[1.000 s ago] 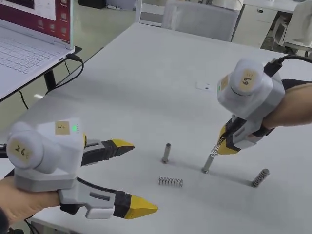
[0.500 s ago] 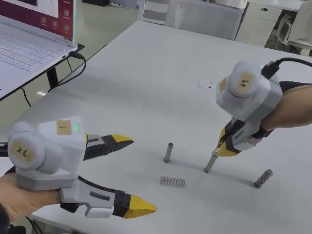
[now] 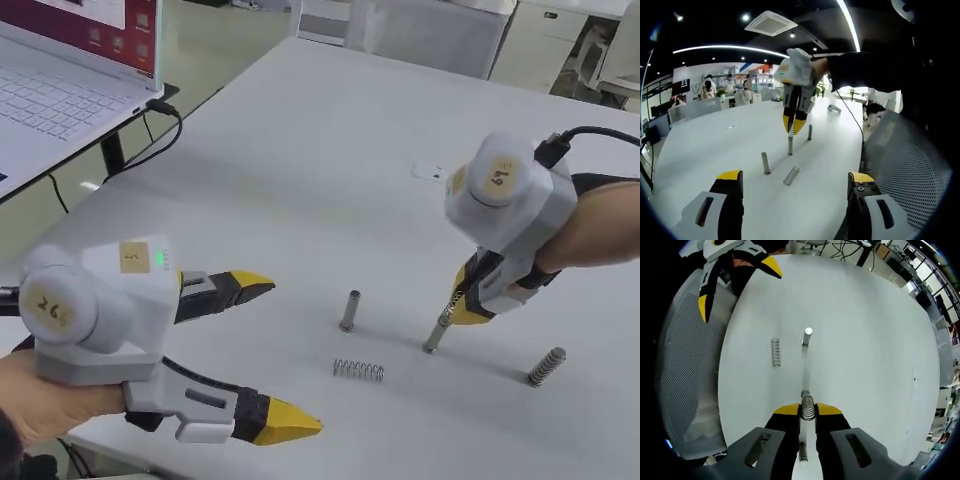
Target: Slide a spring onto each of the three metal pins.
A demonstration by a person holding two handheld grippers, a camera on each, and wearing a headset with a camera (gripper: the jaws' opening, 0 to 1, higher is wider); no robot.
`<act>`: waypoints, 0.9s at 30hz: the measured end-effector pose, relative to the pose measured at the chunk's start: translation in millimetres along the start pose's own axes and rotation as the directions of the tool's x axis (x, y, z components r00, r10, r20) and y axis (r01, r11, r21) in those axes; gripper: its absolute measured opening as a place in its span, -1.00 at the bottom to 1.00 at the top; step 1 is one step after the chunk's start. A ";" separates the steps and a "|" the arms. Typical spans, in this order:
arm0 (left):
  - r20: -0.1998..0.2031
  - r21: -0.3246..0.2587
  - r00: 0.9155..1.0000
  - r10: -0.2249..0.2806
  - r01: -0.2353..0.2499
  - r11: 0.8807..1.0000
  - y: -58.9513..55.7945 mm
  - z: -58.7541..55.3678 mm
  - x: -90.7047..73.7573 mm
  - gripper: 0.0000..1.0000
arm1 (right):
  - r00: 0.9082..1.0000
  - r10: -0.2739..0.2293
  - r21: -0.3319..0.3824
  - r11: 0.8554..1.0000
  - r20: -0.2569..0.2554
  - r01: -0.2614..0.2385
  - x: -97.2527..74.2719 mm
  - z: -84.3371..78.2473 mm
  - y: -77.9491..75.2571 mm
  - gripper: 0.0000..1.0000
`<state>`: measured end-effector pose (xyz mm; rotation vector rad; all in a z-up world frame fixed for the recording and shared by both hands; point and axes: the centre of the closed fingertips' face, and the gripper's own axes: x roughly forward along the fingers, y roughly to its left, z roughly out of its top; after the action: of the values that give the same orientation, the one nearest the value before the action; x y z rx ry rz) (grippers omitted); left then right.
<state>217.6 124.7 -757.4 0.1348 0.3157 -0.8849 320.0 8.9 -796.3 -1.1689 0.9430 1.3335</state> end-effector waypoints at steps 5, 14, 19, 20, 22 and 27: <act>0.000 -0.006 1.000 -0.002 0.002 1.000 1.5 -0.9 -0.4 0.64 | 1.000 0.009 0.005 1.000 -0.003 -0.009 12.1 -1.4 0.8 -0.82; 0.001 -0.011 1.000 -0.004 0.004 1.000 0.0 0.5 0.1 0.63 | 1.000 0.013 0.014 1.000 -0.005 -0.013 28.6 -2.7 -0.3 -0.82; 0.001 -0.015 1.000 -0.006 0.006 1.000 -0.6 1.1 -0.5 0.62 | 1.000 0.015 0.018 1.000 -0.012 -0.015 35.3 -4.8 0.5 -0.82; 0.002 -0.015 1.000 -0.005 0.005 1.000 -0.5 1.3 -0.6 0.62 | 1.000 0.015 0.016 1.000 -0.014 -0.015 36.1 -5.2 1.0 -0.82; 0.002 -0.016 1.000 -0.006 0.006 1.000 -0.8 1.6 -0.7 0.62 | 1.000 0.017 0.019 1.000 -0.018 -0.016 38.3 -6.2 1.4 -0.82; 0.005 -0.017 1.000 -0.004 0.004 1.000 -0.8 2.7 -1.1 0.61 | 0.999 0.022 0.029 0.999 -0.024 -0.021 43.6 -8.2 2.4 -0.82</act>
<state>216.9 124.4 -754.5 0.1160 0.3192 -0.8863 321.2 10.0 -840.7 -1.1579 0.9914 1.3213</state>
